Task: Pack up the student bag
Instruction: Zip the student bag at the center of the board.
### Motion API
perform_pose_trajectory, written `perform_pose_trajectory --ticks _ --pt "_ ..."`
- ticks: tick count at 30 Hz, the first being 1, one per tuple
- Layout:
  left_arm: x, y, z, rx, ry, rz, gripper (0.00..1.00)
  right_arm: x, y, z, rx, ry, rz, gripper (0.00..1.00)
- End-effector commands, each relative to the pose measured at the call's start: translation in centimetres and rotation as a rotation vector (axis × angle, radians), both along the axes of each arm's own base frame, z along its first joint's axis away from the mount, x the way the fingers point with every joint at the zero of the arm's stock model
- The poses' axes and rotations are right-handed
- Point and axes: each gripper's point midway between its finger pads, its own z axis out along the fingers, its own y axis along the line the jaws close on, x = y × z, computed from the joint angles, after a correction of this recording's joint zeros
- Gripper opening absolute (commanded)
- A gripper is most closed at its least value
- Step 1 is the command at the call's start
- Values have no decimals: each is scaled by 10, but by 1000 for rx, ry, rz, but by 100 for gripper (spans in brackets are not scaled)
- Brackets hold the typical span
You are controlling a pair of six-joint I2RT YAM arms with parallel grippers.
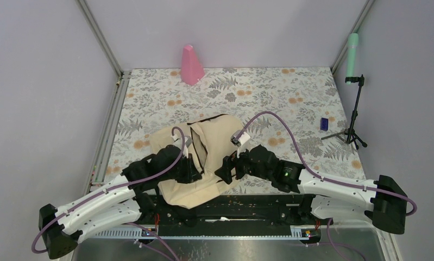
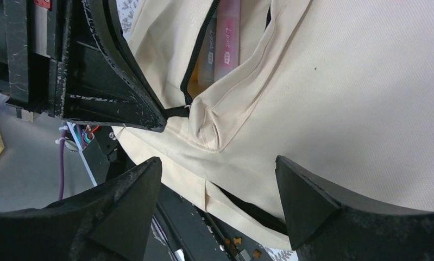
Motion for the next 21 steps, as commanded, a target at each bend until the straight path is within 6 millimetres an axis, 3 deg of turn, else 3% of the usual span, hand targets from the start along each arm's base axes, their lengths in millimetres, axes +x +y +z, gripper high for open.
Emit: perform_pose_trajectory --ticks 1,10,21 --pt "7 -16 21 -96 -43 -8 0 3 10 18 74 -57 14 83" --pt "29 -24 60 -185 -168 51 0 -1 24 21 94 -115 33 78" --pt "47 -21 75 -143 -258 83 0 -4 53 9 67 -149 23 77"
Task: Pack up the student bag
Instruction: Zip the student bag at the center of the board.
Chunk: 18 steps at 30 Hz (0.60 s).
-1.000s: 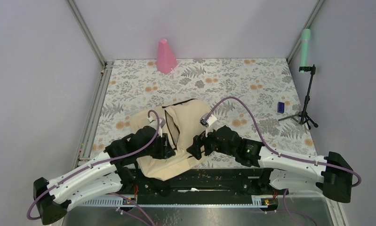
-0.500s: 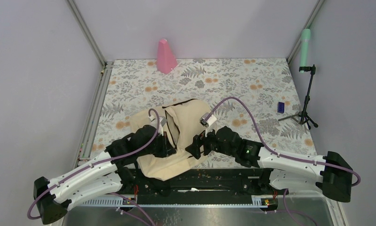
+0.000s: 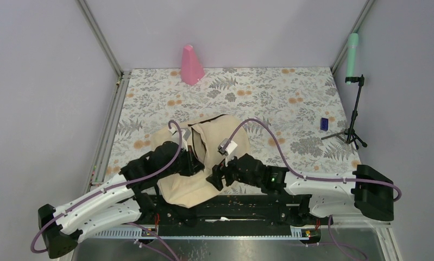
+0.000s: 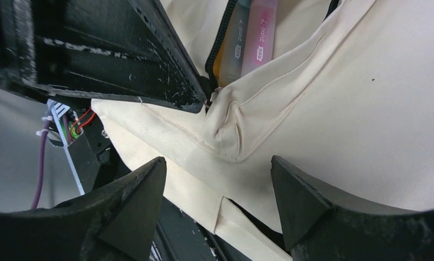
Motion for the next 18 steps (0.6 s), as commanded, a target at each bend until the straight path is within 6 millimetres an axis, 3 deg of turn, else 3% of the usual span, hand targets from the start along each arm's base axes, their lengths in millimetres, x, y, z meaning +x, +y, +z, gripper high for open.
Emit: perform_pose_trajectory --ticks 1,13,18 --pt "20 -9 43 -66 -130 22 0 11 21 27 89 -66 -48 76" --pt "22 -9 45 -67 -144 26 0 21 33 12 69 -73 -109 70" --pt "23 -9 47 -75 -151 32 0 27 32 3 50 -75 -166 62"
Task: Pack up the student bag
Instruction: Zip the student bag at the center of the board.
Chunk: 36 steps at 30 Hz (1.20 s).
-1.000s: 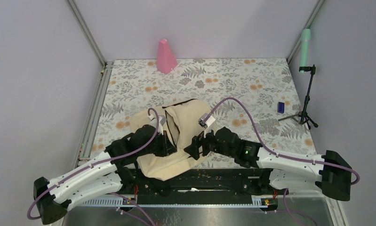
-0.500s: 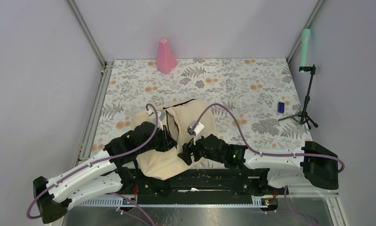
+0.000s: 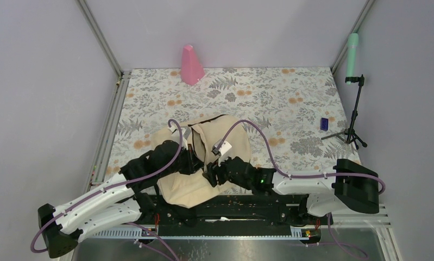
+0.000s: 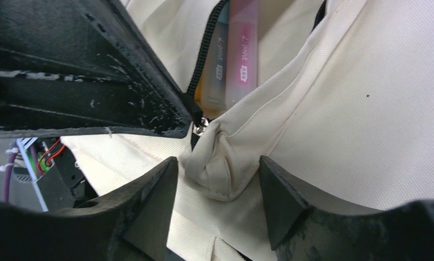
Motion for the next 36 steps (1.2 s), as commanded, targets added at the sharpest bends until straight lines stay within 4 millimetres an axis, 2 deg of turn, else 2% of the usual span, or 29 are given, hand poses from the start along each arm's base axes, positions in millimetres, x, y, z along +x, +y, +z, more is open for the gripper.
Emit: perform_pose_trajectory --ticks 1,4,9,15,20,24,27,30,36 --pt "15 -11 42 -99 -107 23 0 14 10 21 71 -43 -93 60" --pt "17 -12 43 -105 -113 25 0 18 8 17 76 -44 -134 54" --pt "18 -14 45 -108 -118 25 0 16 15 19 83 -52 -129 52" --pt "21 -16 48 -115 -125 26 0 11 22 20 81 -66 -121 56" --pt "23 -17 51 -118 -134 30 0 10 24 14 57 -67 -134 56" --pt "24 -16 54 -118 -144 35 0 11 23 8 48 -65 -153 43" --pt "26 -16 56 -119 -152 39 0 11 21 7 47 -64 -154 19" --pt "27 -16 56 -116 -157 43 0 11 19 5 39 -66 -158 2" --pt "36 -16 62 -110 -197 60 0 6 17 3 32 -64 -128 0"
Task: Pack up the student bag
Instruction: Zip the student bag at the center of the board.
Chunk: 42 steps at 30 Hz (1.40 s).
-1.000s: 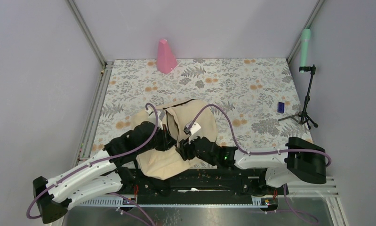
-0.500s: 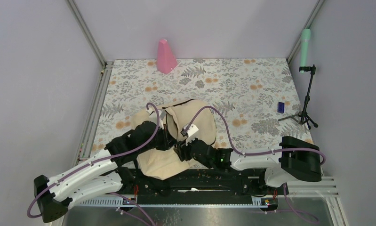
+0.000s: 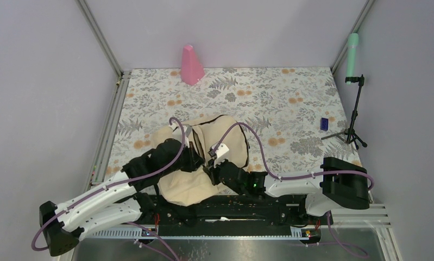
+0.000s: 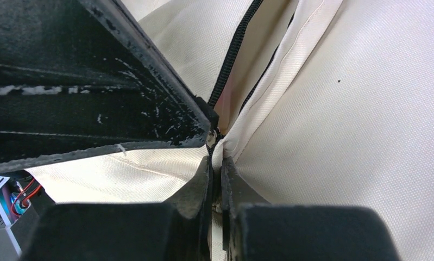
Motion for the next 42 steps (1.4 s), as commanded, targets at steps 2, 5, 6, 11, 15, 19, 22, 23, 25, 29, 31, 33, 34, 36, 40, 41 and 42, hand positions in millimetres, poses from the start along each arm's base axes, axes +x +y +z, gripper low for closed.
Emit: perform_pose_trajectory --ticks 2,5,6,11,15,19,22,23,25,29,31,33,34,36,40,41,42 --pt "30 -15 61 -117 -181 44 0 -8 7 9 36 -2 36 0" --pt "39 -13 61 -98 -190 61 0 -12 5 5 30 7 54 0" --pt "41 -12 61 -94 -188 64 0 -13 5 5 30 8 57 0" --pt "58 -3 59 -84 -183 80 0 -17 -1 1 17 11 65 0" --pt "69 2 58 -79 -183 84 0 -18 -5 0 14 13 63 0" --pt "82 9 60 -76 -190 109 0 -20 -6 -1 10 13 66 0" --pt "90 13 65 -93 -195 116 0 -22 -6 -2 8 13 75 0" --pt "92 14 68 -100 -200 119 0 -23 -5 -1 7 11 81 0" --pt "97 14 72 -109 -209 121 0 -25 -5 -2 2 8 90 0" --pt "108 14 79 -106 -220 126 0 -29 -5 -2 -6 -3 104 0" --pt "113 15 79 -104 -219 129 0 -31 -6 -2 -10 -8 107 0" --pt "118 16 79 -105 -218 136 0 -31 -8 -2 -14 -10 108 0" --pt "120 16 78 -105 -218 139 0 -32 -8 -2 -14 -12 108 0" --pt "124 17 76 -103 -209 147 0 -32 -10 -2 -17 -16 107 0" --pt "131 21 71 -103 -197 170 0 -33 -13 -4 -27 -23 106 0" --pt "133 22 70 -105 -195 175 0 -33 -13 -4 -27 -24 105 0" --pt "135 23 69 -108 -193 180 0 -33 -14 -4 -29 -25 107 0"
